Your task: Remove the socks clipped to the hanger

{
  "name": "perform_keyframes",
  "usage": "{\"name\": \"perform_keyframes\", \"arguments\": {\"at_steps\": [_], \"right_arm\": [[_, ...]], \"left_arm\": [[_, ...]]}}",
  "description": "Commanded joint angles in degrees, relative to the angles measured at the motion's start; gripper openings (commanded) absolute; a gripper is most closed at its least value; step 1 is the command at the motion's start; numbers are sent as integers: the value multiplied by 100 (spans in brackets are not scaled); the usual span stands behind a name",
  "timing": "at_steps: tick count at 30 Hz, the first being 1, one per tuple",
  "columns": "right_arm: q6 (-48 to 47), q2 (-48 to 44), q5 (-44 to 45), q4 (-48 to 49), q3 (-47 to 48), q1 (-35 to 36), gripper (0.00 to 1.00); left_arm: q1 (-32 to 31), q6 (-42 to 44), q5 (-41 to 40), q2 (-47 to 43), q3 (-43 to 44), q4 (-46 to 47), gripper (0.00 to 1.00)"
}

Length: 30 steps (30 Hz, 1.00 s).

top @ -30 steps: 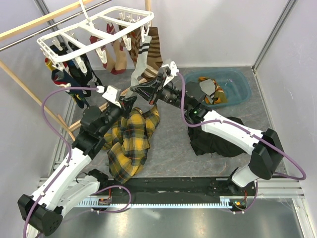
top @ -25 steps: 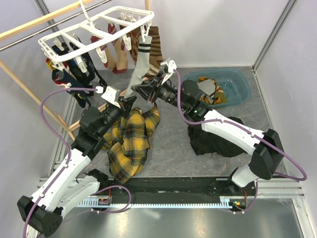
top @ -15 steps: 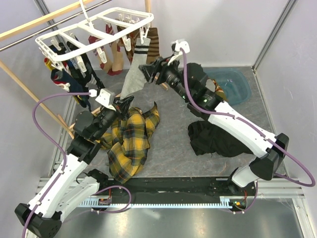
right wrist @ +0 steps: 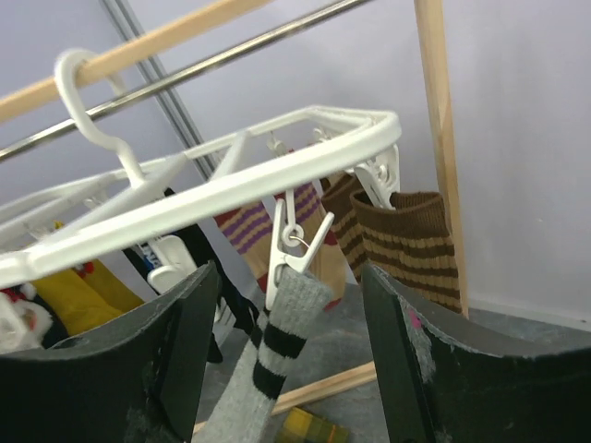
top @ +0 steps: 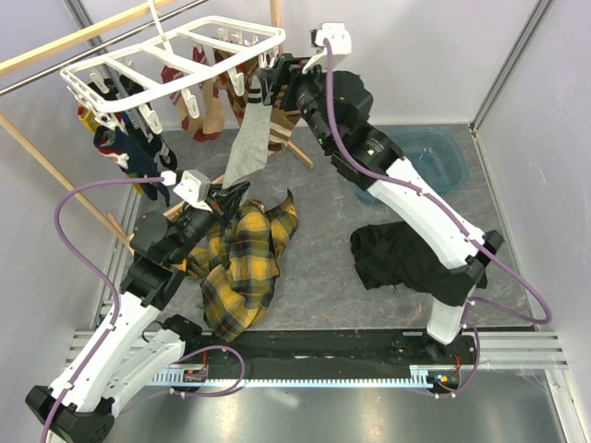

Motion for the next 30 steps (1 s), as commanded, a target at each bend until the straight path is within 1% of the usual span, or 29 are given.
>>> {"name": "perform_keyframes", "arguments": {"at_steps": [1,6,8,12,22,28,29,30], "right_arm": [[-136,368,229,-297,606,20,71],[-171,659,309,-104,985,20,70],[-398,773,203,176,950,20,68],[-654,1089,449,177,1204,29,67],[-857,1134,669,564,1222,20,66],[-760,1134,599,643,1266,20,68],[-751,1143,599,652,1284,20,68],[-742,1152,564,643,1293,20,62]], "left_arm": [[-7,-64,180,-15,24,118,2],[-7,-64,189,-24,24,127,2],[-7,-55,189,-15,24,118,2],[-7,-38,172,-50,-2,109,2],[-7,-47,163,-33,7,109,2],[-7,-29,154,-42,-11,109,2],[-7,-29,154,-33,-2,109,2],[-7,-38,154,-33,-11,109,2]]}}
